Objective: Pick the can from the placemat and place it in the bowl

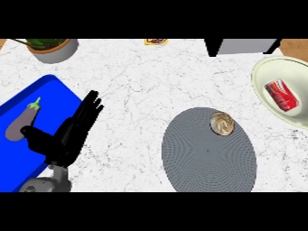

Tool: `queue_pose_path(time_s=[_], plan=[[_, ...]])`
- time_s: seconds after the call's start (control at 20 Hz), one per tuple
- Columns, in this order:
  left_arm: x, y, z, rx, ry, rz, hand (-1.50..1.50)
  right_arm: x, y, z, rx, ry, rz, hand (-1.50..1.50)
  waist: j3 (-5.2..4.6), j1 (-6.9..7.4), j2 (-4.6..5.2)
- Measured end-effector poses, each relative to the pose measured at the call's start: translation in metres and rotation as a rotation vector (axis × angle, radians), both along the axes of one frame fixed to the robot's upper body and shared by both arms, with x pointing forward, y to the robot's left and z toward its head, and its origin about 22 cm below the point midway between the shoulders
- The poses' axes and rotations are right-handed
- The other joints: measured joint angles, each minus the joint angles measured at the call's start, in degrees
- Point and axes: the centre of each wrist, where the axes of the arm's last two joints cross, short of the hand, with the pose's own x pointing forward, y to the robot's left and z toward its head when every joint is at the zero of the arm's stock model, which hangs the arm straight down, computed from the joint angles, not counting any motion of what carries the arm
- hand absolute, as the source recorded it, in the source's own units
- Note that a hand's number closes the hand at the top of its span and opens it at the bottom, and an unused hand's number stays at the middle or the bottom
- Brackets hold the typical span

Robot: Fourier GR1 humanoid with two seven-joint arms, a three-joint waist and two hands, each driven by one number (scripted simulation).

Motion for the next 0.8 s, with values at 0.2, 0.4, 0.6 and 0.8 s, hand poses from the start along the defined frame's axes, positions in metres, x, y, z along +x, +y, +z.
queue_pose_path(time_s=[0.2,0.4,0.6,0.8], plan=[[-0.003,0.008,-0.002,0.003,0.009,0.028,0.00,-0.046,0.004,-0.019,-0.003,-0.051,0.054,-1.50,-0.08,-1.50,-0.39],[-0.007,0.012,-0.004,0.004,0.016,0.055,0.00,-0.104,0.013,-0.042,-0.021,-0.061,0.091,1.50,-0.13,-3.11,-0.65],[-0.008,0.017,-0.003,0.002,0.011,0.069,0.00,-0.172,0.026,-0.069,-0.024,-0.038,0.119,1.50,-0.07,-4.11,-0.56],[-0.008,0.019,-0.001,0.000,0.010,0.075,0.00,-0.242,0.032,-0.087,-0.015,0.029,0.144,1.50,0.08,-4.36,-0.22]])
